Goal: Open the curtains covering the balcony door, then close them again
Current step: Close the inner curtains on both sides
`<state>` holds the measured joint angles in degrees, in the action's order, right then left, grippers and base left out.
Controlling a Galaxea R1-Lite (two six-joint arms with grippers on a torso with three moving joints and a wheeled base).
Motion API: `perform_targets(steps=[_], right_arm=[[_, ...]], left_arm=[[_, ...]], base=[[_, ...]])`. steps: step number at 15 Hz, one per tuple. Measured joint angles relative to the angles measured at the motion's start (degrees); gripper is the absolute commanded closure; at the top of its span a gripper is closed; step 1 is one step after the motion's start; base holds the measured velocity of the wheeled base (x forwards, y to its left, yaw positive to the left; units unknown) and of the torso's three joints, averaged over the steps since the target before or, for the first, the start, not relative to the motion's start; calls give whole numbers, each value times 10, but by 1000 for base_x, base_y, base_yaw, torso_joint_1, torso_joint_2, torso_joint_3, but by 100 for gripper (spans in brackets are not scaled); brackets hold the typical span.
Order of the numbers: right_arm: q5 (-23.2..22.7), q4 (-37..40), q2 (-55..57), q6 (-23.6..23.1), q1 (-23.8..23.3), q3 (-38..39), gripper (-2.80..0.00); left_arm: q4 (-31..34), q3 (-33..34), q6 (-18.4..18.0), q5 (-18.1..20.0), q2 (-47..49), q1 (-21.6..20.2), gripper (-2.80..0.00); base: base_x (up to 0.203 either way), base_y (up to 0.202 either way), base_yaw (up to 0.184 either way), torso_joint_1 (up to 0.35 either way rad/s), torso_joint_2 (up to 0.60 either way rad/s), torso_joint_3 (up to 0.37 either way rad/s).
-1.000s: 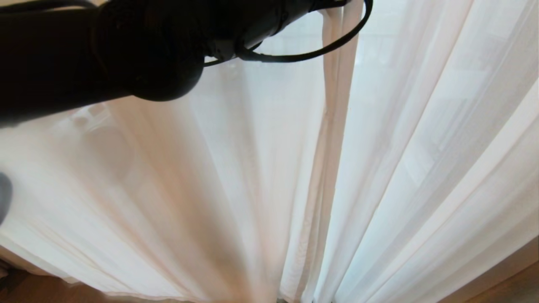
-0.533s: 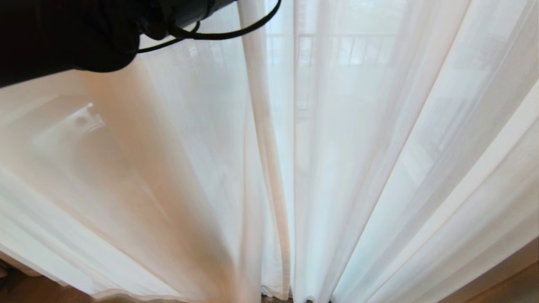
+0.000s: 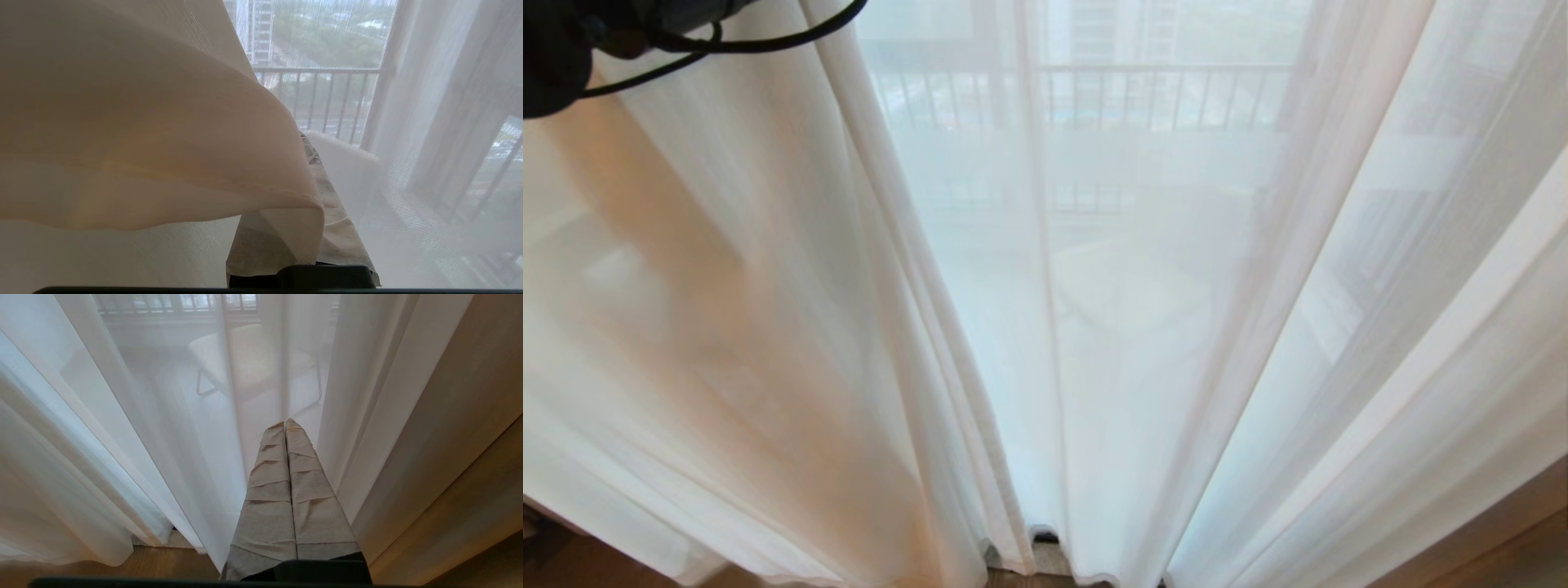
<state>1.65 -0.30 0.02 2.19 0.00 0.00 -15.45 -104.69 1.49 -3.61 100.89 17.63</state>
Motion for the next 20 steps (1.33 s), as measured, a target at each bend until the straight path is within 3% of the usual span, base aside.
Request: perform_targets(steps=[10,13,14,20], right_arm=[[0,0,0,0,0,0,0],[0,0,0,0,0,0,0],[0,0,0,0,0,0,0],[0,0,0,0,0,0,0]], left_arm=[[-8,242,-2,-3,-98,-89,0],[-8,286,-2,-28,-125,-100,0],[-8,296,-2,-35,-132,-101,-280],[-7,336,-2,-40,-169,-97,-280]], base=[[0,0,0,0,0,0],[0,0,0,0,0,0],[0,0,0,0,0,0],[0,0,0,0,0,0]])
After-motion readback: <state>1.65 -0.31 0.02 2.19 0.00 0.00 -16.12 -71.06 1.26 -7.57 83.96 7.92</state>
